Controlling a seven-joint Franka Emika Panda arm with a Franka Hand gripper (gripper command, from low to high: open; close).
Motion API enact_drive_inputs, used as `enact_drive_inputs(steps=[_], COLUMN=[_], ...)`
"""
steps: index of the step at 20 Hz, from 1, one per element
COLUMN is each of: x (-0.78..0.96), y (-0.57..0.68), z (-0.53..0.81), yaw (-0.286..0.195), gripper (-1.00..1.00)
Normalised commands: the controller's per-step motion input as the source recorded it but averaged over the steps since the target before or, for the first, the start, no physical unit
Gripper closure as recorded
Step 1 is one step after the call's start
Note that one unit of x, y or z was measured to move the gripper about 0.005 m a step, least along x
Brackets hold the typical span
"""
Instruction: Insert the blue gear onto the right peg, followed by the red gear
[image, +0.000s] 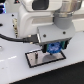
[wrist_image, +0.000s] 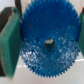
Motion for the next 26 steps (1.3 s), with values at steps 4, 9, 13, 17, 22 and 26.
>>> enact_drive_inputs(steps=[4,9,13,17,22,26], x=[0.06,0.08,0.13,0.33,0.16,0.05], y=[-0.02,0.01,0.03,-0.06,-0.03,0.00], z=[-0.20,-0.14,0.06,0.43,0.06,-0.11], yaw=[0.000,0.000,0.000,0.000,0.000,0.000], gripper=[1.00,1.00,1.00,1.00,1.00,1.00])
